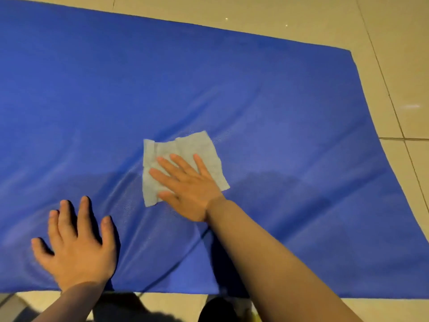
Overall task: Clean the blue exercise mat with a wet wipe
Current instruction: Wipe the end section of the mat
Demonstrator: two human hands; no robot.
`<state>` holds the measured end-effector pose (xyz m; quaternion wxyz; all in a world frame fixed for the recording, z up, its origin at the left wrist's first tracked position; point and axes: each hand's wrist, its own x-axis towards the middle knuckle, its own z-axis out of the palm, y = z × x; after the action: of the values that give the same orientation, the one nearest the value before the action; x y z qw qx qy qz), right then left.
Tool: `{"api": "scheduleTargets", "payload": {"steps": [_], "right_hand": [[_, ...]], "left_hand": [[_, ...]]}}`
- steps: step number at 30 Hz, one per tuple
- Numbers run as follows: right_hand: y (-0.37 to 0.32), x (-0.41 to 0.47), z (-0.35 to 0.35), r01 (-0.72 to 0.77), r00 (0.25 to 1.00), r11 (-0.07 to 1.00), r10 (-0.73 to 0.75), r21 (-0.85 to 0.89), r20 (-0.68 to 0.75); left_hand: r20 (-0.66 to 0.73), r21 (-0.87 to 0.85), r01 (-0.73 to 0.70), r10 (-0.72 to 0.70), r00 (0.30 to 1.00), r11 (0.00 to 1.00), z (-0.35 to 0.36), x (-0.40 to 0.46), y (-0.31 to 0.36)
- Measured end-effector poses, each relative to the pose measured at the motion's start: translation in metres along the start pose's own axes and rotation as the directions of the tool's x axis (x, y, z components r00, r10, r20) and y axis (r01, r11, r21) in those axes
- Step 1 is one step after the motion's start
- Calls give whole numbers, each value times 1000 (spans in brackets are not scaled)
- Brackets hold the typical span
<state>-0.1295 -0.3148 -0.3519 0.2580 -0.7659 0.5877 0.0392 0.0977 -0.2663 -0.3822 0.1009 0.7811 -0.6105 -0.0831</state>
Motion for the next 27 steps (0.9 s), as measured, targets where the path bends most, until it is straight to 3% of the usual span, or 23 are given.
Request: {"api": "scheduleTargets", "payload": {"steps": [1,3,7,10,14,16,18,20,21,23,27], "right_hand": [[26,1,-5,-115,993,993,115,2,-39],[80,-11,-20,-389,910,920,390,36,-140],[173,-77,-42,-750,626,634,772,189,-109],[202,-119,-46,-850,451,461,887,256,-100],[172,-100,-31,-870,379,385,922,308,-81],[133,-75,-20,-845,445,463,886,266,-129],[80,-51,-5,-742,627,647,762,173,-163],[24,-31,15,-480,856,873,488,92,-167],[-1,-26,24,-305,934,951,307,38,-180],[-30,-26,39,-107,975,993,95,-51,-202],[-8,-31,41,-64,962,996,45,-60,-268]], "left_hand": [[-4,1,-4,4,1000,1000,0,0,0],[-10,-21,-18,18,1000,1000,1,2,-1],[8,-48,-36,36,999,998,6,4,-9],[34,-74,-33,35,999,997,8,5,-10],[3,-40,-20,20,1000,999,4,2,-5],[9,-5,-14,14,1000,1000,3,1,-2],[16,28,-30,29,999,999,3,1,-2],[17,42,-26,26,1000,999,2,1,-2],[21,47,-21,20,1000,999,2,1,-2],[22,56,-19,18,1000,998,1,1,-1],[35,61,-17,15,999,998,0,1,-2]]}}
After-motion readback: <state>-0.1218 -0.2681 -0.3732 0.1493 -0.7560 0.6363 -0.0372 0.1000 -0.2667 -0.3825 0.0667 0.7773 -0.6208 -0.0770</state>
